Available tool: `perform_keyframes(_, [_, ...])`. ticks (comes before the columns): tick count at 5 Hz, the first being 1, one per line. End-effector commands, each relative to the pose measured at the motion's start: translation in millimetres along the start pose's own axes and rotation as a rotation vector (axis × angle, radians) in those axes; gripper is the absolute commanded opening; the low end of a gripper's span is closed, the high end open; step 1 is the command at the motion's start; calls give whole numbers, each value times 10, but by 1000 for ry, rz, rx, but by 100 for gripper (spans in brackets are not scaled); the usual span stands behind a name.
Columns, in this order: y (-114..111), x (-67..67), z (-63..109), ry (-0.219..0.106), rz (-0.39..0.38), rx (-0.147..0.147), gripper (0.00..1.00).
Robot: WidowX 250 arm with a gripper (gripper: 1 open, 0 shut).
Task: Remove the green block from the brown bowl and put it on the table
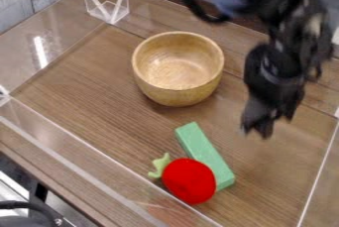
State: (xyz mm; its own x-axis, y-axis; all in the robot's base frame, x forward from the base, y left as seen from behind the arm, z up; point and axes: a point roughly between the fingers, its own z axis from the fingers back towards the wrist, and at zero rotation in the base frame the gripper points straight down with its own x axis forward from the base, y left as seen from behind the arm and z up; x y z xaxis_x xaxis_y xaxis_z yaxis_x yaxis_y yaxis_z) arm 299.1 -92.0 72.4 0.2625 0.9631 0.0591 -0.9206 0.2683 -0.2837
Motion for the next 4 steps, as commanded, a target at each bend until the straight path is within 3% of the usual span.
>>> perform_keyframes(1, [-170, -45, 217, 41, -72, -64, 100])
perform_keyframes(4, [-147, -79, 166, 26, -197, -52, 100])
